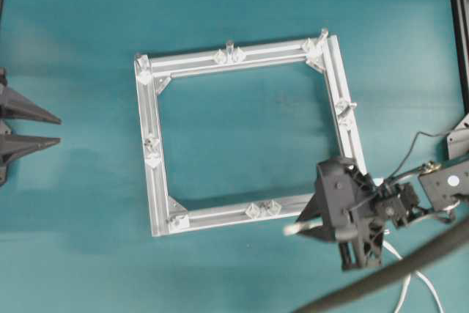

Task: Move the cable alternately left and right between 8 pins so it hooks onto each one.
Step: 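Grasp the white cable's plug end with the right gripper, then pull the cable left along the bottom frame rail past the pins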

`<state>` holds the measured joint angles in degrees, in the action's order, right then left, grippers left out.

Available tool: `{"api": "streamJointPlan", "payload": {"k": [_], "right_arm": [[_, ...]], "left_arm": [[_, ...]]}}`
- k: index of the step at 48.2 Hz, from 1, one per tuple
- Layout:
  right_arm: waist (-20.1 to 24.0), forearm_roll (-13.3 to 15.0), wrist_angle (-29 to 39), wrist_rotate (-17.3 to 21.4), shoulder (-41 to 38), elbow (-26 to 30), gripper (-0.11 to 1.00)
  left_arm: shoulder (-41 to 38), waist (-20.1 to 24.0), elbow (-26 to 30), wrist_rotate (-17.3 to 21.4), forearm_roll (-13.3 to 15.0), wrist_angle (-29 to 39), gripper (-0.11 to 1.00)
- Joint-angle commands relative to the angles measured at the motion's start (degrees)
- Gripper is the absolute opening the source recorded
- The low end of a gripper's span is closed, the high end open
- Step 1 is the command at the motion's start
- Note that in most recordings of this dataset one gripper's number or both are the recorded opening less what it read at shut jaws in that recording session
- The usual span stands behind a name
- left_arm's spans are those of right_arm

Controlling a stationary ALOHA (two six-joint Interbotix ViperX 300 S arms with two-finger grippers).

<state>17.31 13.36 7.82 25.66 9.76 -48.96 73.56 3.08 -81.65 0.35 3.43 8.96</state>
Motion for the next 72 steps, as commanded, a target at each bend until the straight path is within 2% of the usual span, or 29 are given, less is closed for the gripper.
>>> {"api": "streamJointPlan", "payload": {"k": [1,6,16,23,33,43,72], "right_arm": [[-1.8,0.6,1.9,1.6,1.4,0.0,0.17],[-5.3,0.8,2.8,3.1,1.4,0.5,0.17],[-15.1,0.8,5.5,7.3,0.0,4.0,0.17],[-17.9,0.8,6.9,8.0,-4.5,8.1,0.17],[-17.5,0.6,11.0,10.4,-13.6,18.4,0.17],[-16.7,0.7,12.3,10.9,-17.6,25.7,0.17],[-5.4,0.6,13.2,11.0,-22.6,31.8,0.17]], "left_arm": [[-0.4,0.2,0.4,-0.1,-0.3,-0.5,0.51],[-0.4,0.4,0.4,-0.2,-0.3,-0.5,0.51],[-0.4,0.4,0.5,-0.3,-0.3,-0.5,0.51],[-0.4,0.3,0.4,-0.3,-0.3,-0.5,0.51],[-0.4,0.4,0.4,-0.3,-0.2,-0.5,0.51],[-0.4,0.4,0.4,-0.3,-0.2,-0.5,0.51],[-0.4,0.3,0.1,-0.3,-0.2,-1.0,0.51]]}}
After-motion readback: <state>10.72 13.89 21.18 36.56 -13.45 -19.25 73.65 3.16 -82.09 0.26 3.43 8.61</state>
